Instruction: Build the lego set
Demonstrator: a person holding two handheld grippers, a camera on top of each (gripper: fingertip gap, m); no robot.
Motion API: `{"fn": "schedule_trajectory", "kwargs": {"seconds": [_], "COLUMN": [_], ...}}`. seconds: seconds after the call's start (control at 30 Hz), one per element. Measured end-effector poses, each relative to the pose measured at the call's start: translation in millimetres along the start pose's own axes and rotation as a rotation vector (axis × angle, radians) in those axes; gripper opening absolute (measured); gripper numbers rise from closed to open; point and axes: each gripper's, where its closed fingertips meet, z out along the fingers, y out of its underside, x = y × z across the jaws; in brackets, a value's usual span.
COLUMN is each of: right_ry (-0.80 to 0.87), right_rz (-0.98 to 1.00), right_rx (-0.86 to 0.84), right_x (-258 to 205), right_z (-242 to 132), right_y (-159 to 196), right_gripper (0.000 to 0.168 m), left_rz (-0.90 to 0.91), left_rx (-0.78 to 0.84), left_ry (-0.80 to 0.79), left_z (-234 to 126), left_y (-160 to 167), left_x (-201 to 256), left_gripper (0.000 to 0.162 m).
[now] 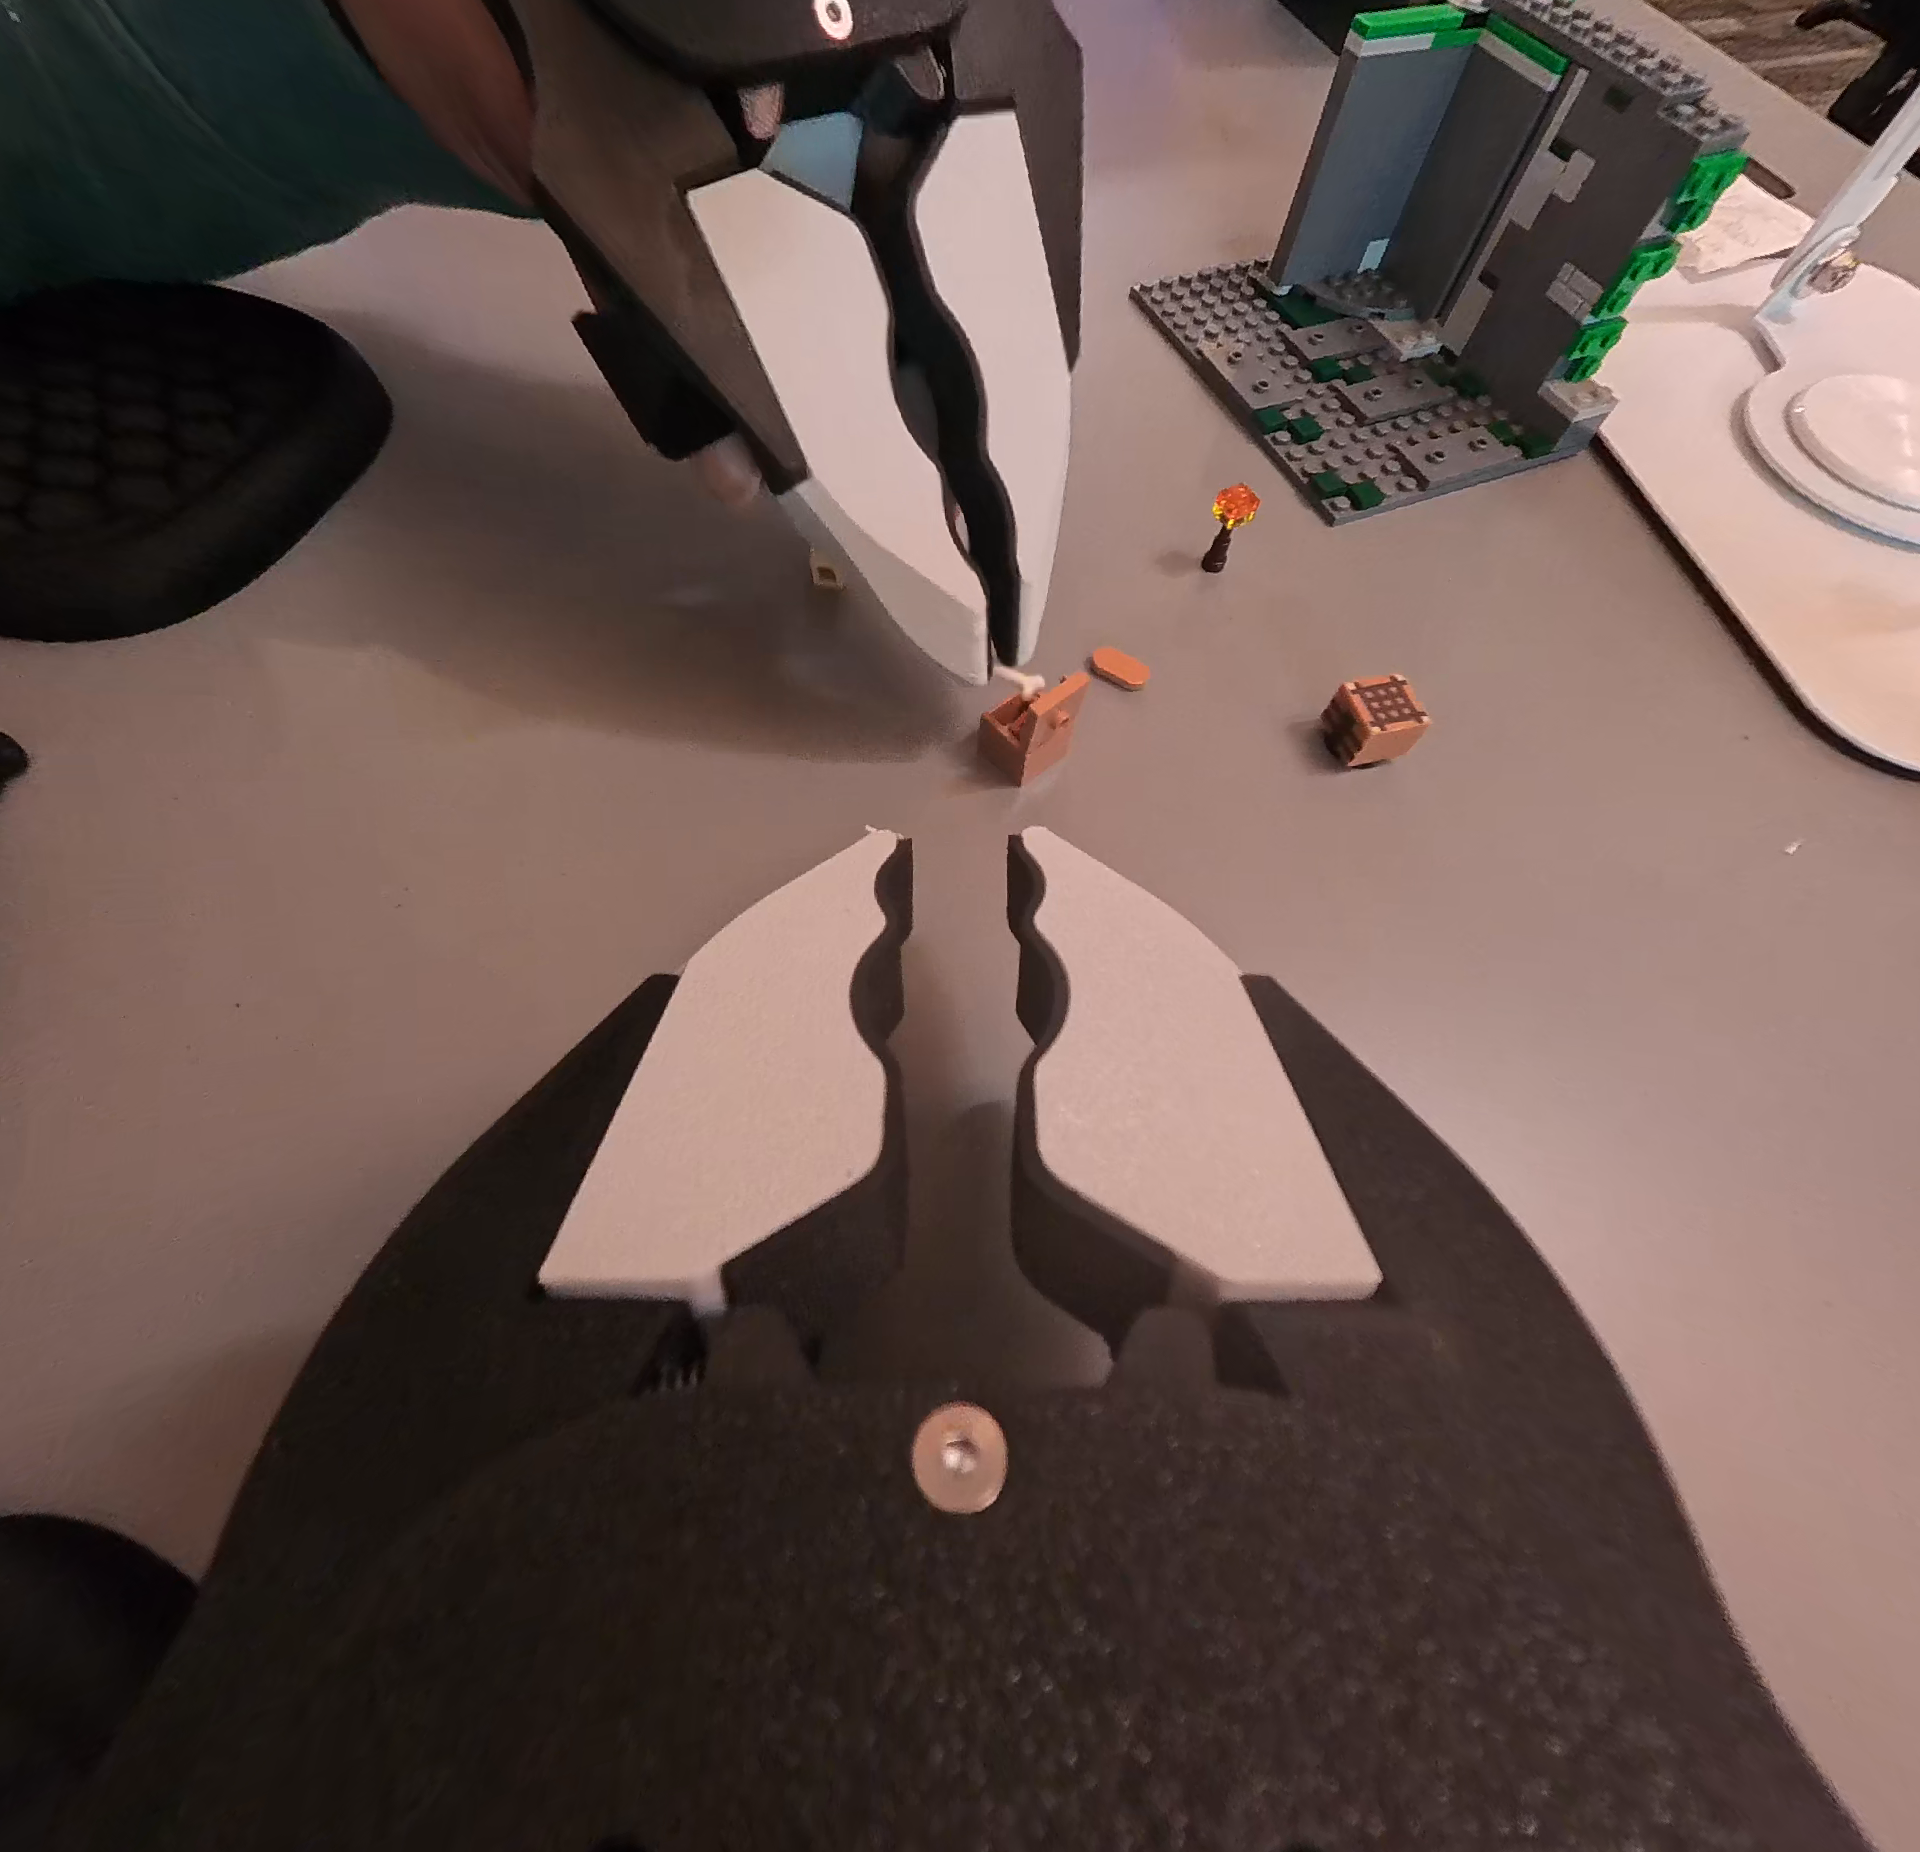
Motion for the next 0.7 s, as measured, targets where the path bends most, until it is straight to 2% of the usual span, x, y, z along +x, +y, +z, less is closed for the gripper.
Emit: {"fn": "schedule_trajectory", "kwargs": {"seconds": [0.13,0.37,0.7], "right_ry": [0.000,0.002,0.003], "right_rz": [-0.003,-0.004,0.004], "right_rx": [0.002,0.004,0.006], "right_x": [0,0,1], "right_z": [-1,-1,-2], "right_y": [-1,-1,-1], "right_gripper": [0.017,0.017,0.017], "left_rz": [-0.009,-0.020,0.012], "left_rx": [-0.030,-0.007,0.016], "left_ry": [-0.004,-0.022,-0.004], "left_z": [7,5,-12], "left_y": [4,1,8], "left_x": [-1,-4,2], "left_gripper": [0.005,0.018,0.017]}}
